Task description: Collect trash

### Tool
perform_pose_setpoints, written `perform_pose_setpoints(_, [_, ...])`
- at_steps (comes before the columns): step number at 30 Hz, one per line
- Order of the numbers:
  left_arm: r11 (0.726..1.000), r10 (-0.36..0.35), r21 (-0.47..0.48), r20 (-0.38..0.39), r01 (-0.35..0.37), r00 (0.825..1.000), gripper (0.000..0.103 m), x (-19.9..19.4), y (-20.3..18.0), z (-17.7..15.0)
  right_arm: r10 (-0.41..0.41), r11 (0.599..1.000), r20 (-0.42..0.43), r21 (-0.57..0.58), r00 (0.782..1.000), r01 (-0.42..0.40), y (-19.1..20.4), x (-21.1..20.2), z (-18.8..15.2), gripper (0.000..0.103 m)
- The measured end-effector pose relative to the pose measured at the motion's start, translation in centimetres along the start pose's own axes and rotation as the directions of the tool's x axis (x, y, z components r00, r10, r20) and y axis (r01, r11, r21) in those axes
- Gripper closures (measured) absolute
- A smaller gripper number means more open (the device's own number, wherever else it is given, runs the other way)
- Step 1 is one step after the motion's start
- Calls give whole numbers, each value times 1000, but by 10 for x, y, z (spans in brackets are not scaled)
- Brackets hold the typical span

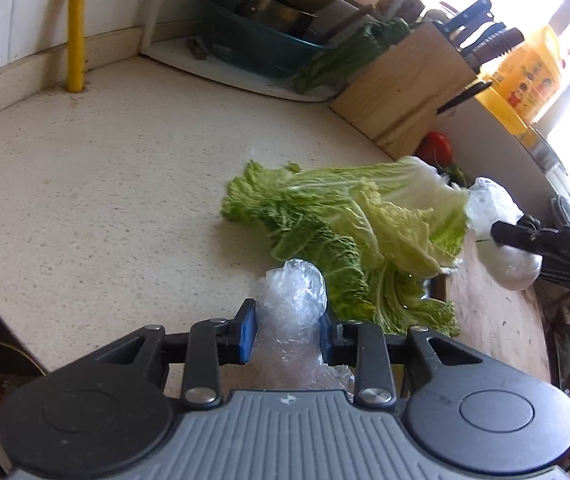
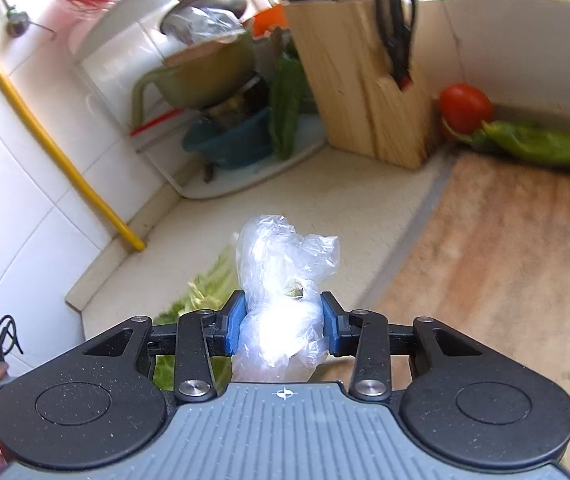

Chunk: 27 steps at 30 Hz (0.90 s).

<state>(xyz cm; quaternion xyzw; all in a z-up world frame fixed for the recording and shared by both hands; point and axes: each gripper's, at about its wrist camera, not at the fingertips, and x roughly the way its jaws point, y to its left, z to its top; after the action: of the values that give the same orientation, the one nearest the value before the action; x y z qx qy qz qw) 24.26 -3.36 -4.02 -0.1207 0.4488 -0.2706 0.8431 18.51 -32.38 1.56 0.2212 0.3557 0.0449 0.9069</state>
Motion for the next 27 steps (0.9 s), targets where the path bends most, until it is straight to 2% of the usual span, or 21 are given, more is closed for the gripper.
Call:
perform_pose_setpoints(6, [1000,-3,-14,-15,3,1000,75,3,6,0,47,993,25,110,999,-49,-13,-32,-8,56])
perform_pose_setpoints(10, [1000,7,10,-16,-7,1000,75,4,4,4,-61,988,7,142,998,60,-29,-36,-19,56])
perform_pose_setpoints(13, [999,25,33,-24,-24,999,71,5,3,5,-67,983,-3,170,998,67,-34,-34,-30,56])
perform_pose_setpoints(17, [998,49,40,-21,-48,999,57,5,4,4,-124,987,-14,100,992,125,-25,-29,-38,46])
perform_pose_setpoints(18, [997,58,48,-22,-57,998,51,4,4,4,-130,988,-11,86,991,130,-23,-29,-39,43])
perform_pose_setpoints(19, [995,75,60,-21,-74,997,44,3,3,3,-136,988,-4,75,991,136,-22,-28,-39,35])
perform_pose_setpoints(20, [993,93,73,-21,-91,995,41,2,2,2,-143,988,2,61,990,143,-20,-28,-39,24])
perform_pose_setpoints(23, [991,102,90,-14,-101,995,40,0,1,-1,-183,983,11,0,983,183,-13,-28,-39,19])
perform_pose_setpoints(27, [992,93,91,-8,-92,996,40,1,-5,-7,-190,981,8,-31,982,190,-11,-25,-40,17])
